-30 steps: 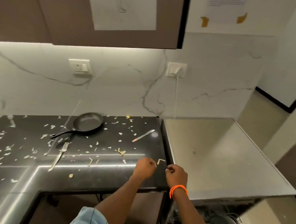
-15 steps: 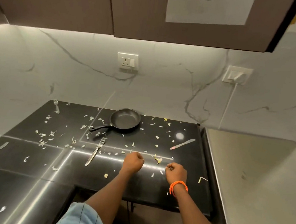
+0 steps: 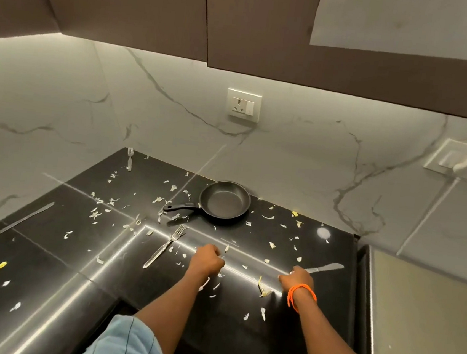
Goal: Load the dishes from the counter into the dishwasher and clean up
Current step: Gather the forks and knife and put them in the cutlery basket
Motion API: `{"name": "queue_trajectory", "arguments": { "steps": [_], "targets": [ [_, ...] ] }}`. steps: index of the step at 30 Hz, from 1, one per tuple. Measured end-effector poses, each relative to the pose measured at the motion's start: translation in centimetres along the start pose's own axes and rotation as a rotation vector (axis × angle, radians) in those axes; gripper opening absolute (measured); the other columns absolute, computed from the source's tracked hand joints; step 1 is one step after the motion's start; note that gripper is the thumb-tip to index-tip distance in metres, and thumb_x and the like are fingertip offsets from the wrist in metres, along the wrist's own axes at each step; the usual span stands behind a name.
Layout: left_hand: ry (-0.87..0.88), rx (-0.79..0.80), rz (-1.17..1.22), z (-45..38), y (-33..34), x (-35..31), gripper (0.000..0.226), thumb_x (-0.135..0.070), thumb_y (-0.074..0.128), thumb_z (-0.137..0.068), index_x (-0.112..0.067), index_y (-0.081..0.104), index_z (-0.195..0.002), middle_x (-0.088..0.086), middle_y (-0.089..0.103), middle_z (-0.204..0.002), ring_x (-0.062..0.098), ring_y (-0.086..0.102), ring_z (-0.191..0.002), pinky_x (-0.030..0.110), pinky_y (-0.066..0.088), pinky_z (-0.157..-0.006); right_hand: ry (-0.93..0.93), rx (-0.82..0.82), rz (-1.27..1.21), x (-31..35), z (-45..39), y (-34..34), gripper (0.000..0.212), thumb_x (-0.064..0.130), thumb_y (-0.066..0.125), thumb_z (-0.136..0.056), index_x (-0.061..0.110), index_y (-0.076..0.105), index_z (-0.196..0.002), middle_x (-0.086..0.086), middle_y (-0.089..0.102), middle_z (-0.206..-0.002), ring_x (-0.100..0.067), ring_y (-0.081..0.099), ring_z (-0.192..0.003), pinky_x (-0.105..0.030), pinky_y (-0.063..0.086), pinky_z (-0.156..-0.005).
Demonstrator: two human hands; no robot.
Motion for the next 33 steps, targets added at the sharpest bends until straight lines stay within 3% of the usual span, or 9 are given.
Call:
{"name": "queue_trajectory", "arguments": {
  "steps": [5,9,14,17,22,26,29,33],
  "targets": [
    [-0.061,-0.037,0.02,-1.7,-0.7,0.1,0.022,-0.019,0.07,-0.078,-0.014,0.073,-0.1,0.004,0.074,-0.097,0.021,0.069,-0.095,0.029,0.055,-0.084,-0.009,0.058,0.122,0.2,-4.2,-0.9,0.065,0.027,0.062,-0.086,0.002,0.045,-0.143,-0.017,0.046,-0.142,-0.035,0.048,-0.13,-0.04,0.042,-0.109],
    [-0.144,-0.072,0.036,-1.7,-1.5,1.6,0.017,-0.019,0.07,-0.075,-0.018,0.075,-0.091,0.002,0.074,-0.094,0.015,0.065,-0.083,0.024,0.05,-0.074,-0.001,0.1,0.19,0.2,-6.1,-0.2,0.058,0.026,0.06,-0.086,0.001,0.051,-0.138,-0.017,0.051,-0.141,-0.034,0.051,-0.128,-0.038,0.045,-0.107],
    [-0.213,-0.122,0.041,-1.5,-2.8,3.1,0.009,-0.022,0.068,-0.078,-0.021,0.074,-0.085,0.002,0.074,-0.093,0.019,0.066,-0.09,0.023,0.044,-0.075,-0.06,0.072,0.191,1.5,-6.2,1.3,0.054,0.022,0.06,-0.085,-0.002,0.054,-0.133,-0.019,0.051,-0.137,-0.033,0.049,-0.128,-0.037,0.046,-0.105],
    [-0.232,-0.13,0.03,-1.6,-2.6,3.4,0.006,-0.021,0.068,-0.078,-0.018,0.072,-0.075,0.002,0.074,-0.084,0.019,0.068,-0.087,0.025,0.048,-0.073,-0.114,0.085,0.155,2.3,-5.1,2.1,0.045,0.016,0.059,-0.078,0.001,0.063,-0.121,-0.017,0.06,-0.126,-0.033,0.059,-0.117,-0.034,0.053,-0.095],
    [-0.191,-0.091,0.025,-2.0,0.3,0.6,0.01,-0.022,0.074,-0.078,-0.018,0.075,-0.088,0.005,0.075,-0.092,0.021,0.07,-0.092,0.028,0.055,-0.082,-0.279,0.097,0.115,3.5,-2.8,2.5,0.014,0.017,0.057,-0.083,0.015,0.069,-0.091,-0.012,0.072,-0.101,-0.033,0.065,-0.098,-0.029,0.047,-0.074],
    [-0.127,-0.052,0.006,-2.1,2.3,-2.4,0.016,-0.022,0.076,-0.081,-0.014,0.075,-0.095,0.006,0.074,-0.096,0.021,0.069,-0.095,0.029,0.055,-0.083,-0.297,0.088,0.083,3.5,-3.6,0.7,0.017,0.014,0.057,-0.082,0.014,0.072,-0.073,-0.008,0.073,-0.079,-0.027,0.066,-0.079,-0.026,0.049,-0.065],
    [-0.127,-0.036,-0.01,-1.8,2.9,-2.7,0.016,-0.02,0.077,-0.082,-0.014,0.075,-0.096,0.006,0.074,-0.098,0.02,0.069,-0.094,0.031,0.056,-0.085,-0.224,0.047,0.114,2.5,-4.8,-1.0,0.015,0.015,0.06,-0.081,0.011,0.073,-0.086,-0.013,0.073,-0.092,-0.031,0.067,-0.085,-0.028,0.049,-0.067],
    [-0.136,-0.03,-0.034,-1.3,3.0,-2.2,0.008,-0.019,0.077,-0.081,-0.019,0.072,-0.087,0.005,0.073,-0.095,0.018,0.068,-0.088,0.029,0.055,-0.082,-0.186,0.07,0.243,1.3,-5.0,-0.7,0.028,0.025,0.067,-0.082,0.012,0.07,-0.107,-0.011,0.071,-0.107,-0.031,0.068,-0.097,-0.032,0.052,-0.073]
  ]
}}
Point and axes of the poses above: each hand's wrist, its own z-axis away from the middle knuckle, its own y-axis out of the palm, x = y × z, the point moved 10 cm from there along -z, towards the middle knuckle
